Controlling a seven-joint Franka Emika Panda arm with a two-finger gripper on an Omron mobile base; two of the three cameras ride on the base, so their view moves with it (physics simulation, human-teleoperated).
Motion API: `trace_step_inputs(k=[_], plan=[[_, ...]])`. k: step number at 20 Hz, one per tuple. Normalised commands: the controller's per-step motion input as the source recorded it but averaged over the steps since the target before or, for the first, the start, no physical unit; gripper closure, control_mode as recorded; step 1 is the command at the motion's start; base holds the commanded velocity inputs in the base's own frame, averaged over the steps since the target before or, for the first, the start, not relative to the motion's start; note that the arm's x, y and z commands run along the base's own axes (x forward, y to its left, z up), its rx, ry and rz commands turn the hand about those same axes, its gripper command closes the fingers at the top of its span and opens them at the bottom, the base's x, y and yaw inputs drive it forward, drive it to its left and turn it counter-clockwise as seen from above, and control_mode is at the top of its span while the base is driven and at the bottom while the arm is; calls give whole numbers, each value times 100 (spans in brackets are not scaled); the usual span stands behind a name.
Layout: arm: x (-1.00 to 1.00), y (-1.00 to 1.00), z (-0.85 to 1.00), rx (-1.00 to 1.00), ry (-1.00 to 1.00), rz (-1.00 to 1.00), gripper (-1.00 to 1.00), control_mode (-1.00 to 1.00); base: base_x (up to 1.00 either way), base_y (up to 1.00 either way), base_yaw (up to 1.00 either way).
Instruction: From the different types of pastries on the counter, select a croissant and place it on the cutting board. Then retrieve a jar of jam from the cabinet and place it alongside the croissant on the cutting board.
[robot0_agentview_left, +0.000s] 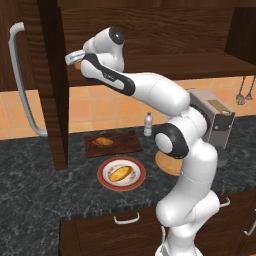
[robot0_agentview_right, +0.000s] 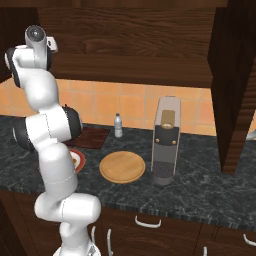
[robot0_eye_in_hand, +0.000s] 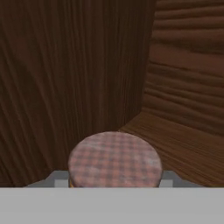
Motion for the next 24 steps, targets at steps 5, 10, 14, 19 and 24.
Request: trace_step_inputs(k=[5,10,14,19,24], plan=[[-42,-25,-1,2,-2,0,100,-100,0,0,0],[-98,-49,0,3,-7,0,100,-100,0,0,0],[-100,-60,-13,9,-12,0,100,-100,0,0,0],[-100,-70,-2,9,-14,0,100,-100,0,0,0],[-98,-74,0,7,1,-25,100,-100,0,0,0]])
